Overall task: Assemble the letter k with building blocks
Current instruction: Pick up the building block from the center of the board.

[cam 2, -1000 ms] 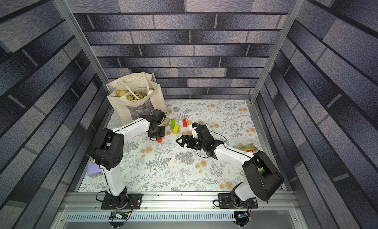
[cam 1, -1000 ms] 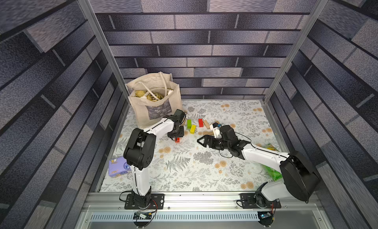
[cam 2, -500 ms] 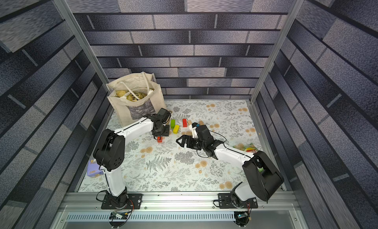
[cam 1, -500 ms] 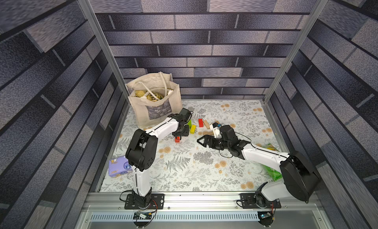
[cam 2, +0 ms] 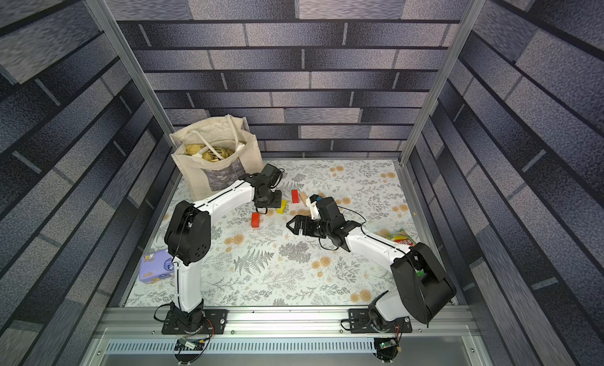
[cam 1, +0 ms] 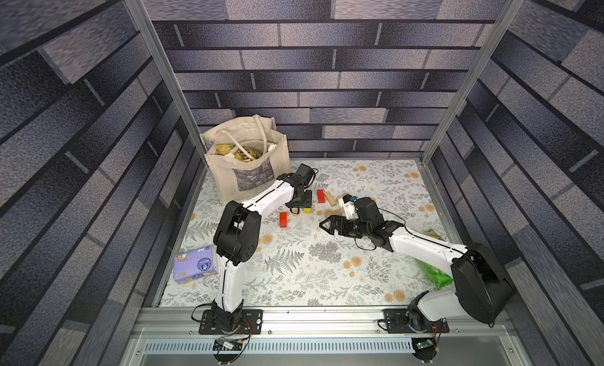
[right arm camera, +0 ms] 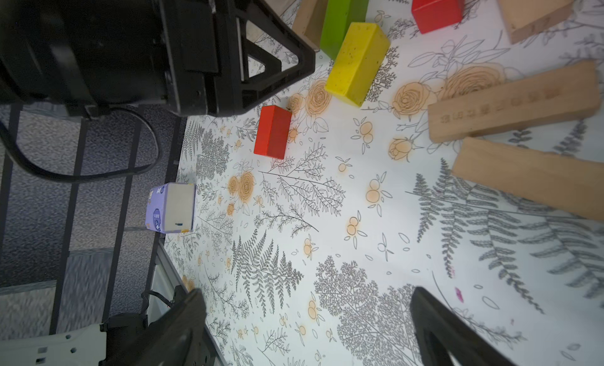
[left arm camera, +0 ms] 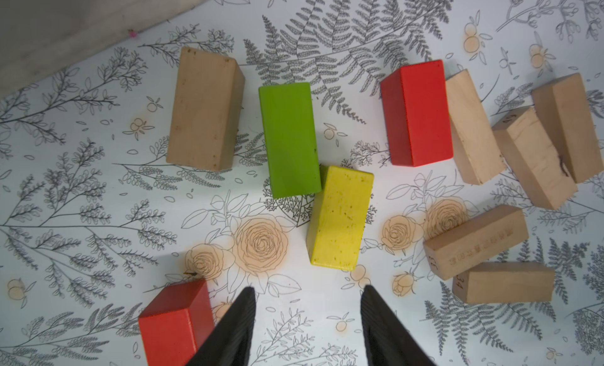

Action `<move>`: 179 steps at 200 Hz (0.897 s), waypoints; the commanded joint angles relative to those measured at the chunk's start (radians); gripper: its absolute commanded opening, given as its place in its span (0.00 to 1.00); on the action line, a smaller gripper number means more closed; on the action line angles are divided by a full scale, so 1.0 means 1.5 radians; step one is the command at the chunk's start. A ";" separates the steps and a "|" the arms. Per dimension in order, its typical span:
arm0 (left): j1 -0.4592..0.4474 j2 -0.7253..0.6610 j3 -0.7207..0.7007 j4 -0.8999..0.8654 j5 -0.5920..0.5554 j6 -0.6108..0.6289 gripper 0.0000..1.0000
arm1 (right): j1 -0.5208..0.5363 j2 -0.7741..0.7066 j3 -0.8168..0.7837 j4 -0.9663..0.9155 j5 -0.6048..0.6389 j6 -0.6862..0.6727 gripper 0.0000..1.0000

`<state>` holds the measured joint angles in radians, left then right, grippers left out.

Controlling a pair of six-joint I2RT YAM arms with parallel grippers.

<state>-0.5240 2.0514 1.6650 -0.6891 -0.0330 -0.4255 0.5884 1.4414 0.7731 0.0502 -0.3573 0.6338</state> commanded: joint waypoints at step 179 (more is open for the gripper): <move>-0.024 0.121 0.145 -0.087 -0.018 0.019 0.59 | -0.132 0.088 0.078 -0.044 -0.088 -0.065 1.00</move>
<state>-0.5503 2.2120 1.8580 -0.7830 -0.0380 -0.4217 0.3981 1.5650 0.8745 0.0032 -0.4736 0.5571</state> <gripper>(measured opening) 0.589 0.999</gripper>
